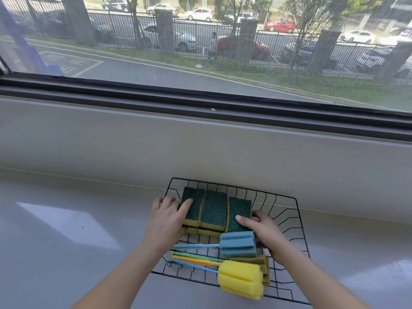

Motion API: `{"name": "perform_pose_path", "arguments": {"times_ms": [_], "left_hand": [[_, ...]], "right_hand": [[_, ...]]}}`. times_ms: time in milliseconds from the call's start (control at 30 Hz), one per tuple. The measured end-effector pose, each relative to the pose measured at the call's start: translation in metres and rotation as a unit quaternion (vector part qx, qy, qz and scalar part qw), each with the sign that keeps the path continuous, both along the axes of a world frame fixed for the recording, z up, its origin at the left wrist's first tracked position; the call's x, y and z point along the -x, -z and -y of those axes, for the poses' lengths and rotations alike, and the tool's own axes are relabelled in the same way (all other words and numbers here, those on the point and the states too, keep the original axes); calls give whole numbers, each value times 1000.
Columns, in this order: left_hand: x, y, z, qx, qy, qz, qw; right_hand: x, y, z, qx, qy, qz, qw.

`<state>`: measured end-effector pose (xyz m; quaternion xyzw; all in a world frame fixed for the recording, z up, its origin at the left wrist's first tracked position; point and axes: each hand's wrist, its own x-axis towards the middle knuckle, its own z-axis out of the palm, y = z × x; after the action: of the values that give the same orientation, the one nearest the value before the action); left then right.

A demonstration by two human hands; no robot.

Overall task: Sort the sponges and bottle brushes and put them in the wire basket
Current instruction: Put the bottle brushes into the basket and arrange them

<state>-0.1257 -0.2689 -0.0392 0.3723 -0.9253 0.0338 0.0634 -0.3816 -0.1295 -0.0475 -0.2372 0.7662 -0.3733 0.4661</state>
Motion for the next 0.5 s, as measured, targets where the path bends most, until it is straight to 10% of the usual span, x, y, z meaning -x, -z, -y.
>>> {"name": "perform_pose_path", "arguments": {"times_ms": [333,500], "left_hand": [[5,-13,-10,-32,-43,-17,998],[30,-28,-57,-119,7,-185,976]], "right_hand": [[-7,-9,11,5,36,-58,998],[-5,-14,8,0,26,-35,999]]}}
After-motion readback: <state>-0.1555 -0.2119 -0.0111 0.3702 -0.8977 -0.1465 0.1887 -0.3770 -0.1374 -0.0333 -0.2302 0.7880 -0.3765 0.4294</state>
